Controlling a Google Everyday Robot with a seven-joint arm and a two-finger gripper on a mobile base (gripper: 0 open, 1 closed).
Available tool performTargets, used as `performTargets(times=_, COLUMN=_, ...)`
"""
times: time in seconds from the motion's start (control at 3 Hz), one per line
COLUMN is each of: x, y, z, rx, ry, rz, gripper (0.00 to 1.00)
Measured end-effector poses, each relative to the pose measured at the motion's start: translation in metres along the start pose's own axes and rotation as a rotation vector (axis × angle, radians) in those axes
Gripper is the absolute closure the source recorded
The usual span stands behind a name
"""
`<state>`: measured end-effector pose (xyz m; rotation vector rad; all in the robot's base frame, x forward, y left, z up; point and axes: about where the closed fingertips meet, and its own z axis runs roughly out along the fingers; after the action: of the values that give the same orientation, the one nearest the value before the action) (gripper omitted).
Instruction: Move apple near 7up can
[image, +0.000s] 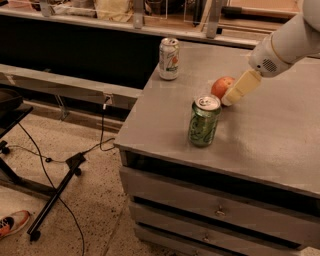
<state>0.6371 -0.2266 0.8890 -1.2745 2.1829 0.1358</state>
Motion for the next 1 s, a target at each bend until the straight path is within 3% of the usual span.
performTargets(times=0.33, x=0.009, y=0.002, z=0.017, rx=-0.012, ry=0.016, rz=0.026, gripper=0.00)
performTargets(times=1.0, x=0.009, y=0.010, z=0.038, rx=-0.072, ry=0.000, rz=0.058, gripper=0.42)
